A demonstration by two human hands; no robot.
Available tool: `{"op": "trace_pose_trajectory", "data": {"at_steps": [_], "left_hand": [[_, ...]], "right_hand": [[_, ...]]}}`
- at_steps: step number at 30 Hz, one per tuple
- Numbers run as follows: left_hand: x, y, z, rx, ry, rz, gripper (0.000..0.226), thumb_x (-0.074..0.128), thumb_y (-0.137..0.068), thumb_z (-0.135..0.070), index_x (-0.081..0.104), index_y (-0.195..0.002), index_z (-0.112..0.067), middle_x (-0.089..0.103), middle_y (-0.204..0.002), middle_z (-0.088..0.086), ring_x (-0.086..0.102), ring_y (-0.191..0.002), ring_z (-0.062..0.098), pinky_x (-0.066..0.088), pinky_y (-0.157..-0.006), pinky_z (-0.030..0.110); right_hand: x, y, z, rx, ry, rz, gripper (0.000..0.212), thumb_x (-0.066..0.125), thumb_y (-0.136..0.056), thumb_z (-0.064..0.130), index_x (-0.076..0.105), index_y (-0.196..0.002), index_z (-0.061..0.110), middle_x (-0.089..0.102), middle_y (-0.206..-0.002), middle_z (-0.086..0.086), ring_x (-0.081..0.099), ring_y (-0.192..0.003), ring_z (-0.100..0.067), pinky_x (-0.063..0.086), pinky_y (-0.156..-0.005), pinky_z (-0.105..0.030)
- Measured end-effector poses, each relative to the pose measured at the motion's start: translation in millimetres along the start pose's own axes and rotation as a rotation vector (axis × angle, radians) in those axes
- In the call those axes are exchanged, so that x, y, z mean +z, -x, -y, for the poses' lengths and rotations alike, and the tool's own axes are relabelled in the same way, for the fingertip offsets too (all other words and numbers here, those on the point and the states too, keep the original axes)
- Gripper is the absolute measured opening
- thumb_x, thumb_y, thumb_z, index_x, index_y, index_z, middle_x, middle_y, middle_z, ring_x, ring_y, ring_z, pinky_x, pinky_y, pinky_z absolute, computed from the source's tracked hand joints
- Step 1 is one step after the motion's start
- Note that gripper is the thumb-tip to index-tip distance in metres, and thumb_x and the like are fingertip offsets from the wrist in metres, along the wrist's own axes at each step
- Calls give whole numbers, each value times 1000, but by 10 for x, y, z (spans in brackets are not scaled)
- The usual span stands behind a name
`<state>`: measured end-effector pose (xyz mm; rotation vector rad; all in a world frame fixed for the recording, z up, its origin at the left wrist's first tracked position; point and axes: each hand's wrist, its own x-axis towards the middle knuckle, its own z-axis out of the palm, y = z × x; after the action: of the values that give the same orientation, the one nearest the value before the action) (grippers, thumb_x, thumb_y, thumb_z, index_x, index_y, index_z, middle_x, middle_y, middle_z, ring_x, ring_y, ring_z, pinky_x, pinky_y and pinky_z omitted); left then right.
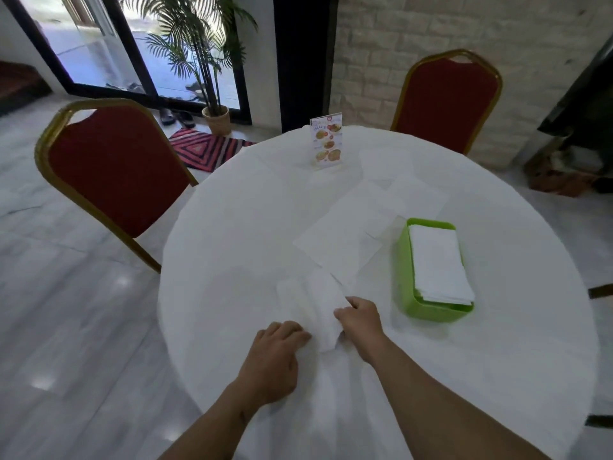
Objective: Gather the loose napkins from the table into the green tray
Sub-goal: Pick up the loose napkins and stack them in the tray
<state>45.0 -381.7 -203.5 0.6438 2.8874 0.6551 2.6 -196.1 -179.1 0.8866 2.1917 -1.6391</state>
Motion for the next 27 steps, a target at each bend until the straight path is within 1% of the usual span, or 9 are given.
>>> {"op": "trace_pose_trajectory", "data": {"at_steps": [6,9,12,14,17,20,23,25,27], "left_hand": [[-47,147,318,-79,104,-63,45,42,-79,-11,63,-116,-26,56,-117,-11,54,-100,14,45,-88,28],[-120,184,518,-194,226,-154,39,45,-79,-6,66,-107,-24,58,-108,-12,58,-96,9,49,-85,25],[-216,206,654,-326,339,-269,40,48,-79,2,67,-105,-20,58,-106,-10,61,-94,8,47,-83,18],[-260,231,711,-420,385,-296,39,49,-82,2,65,-110,-20,56,-108,-9,61,-95,11,46,-83,18],[-268,251,743,-417,343,-259,43,49,-81,-3,60,-119,-20,54,-120,-7,57,-109,17,45,-92,24],[-221,244,676,-252,95,-4,60,44,-82,-16,40,-141,-27,31,-153,-4,28,-140,19,24,-115,37],[-177,258,579,-139,-46,187,68,35,-86,-16,20,-150,-32,3,-162,-8,-3,-148,16,0,-120,44],[-175,284,582,-109,-77,201,67,33,-87,-15,17,-151,-31,1,-162,-9,-7,-148,15,-3,-120,46],[-186,291,616,-81,-82,197,64,32,-89,-14,22,-149,-32,5,-161,-9,-5,-148,15,-3,-120,45]], "right_hand": [[194,200,144,-312,207,-72,17,51,-76,7,67,-81,10,70,-77,-2,64,-74,-22,50,-61,-30],[327,333,142,-458,398,4,28,49,-82,9,70,-99,16,67,-97,4,60,-86,-13,44,-70,-21],[449,414,37,-405,623,278,44,57,-82,23,63,-125,21,52,-117,1,54,-110,-16,45,-94,-28],[510,476,-28,-353,704,377,57,64,-79,35,53,-135,25,41,-125,1,41,-120,-16,39,-105,-32],[574,514,-53,-335,696,221,60,60,-81,33,45,-139,25,35,-131,0,32,-126,-20,36,-106,-33],[617,475,-17,-217,659,68,63,53,-82,21,38,-143,19,35,-139,-6,31,-130,-27,35,-104,-35],[674,416,85,-93,466,31,58,54,-84,16,43,-141,12,48,-138,-11,46,-126,-29,40,-104,-37],[699,398,194,-7,288,76,42,50,-87,8,57,-128,6,61,-128,-12,58,-112,-28,47,-97,-38],[705,358,256,63,159,127,32,46,-87,4,67,-111,1,69,-111,-15,64,-89,-25,53,-81,-34]]}}
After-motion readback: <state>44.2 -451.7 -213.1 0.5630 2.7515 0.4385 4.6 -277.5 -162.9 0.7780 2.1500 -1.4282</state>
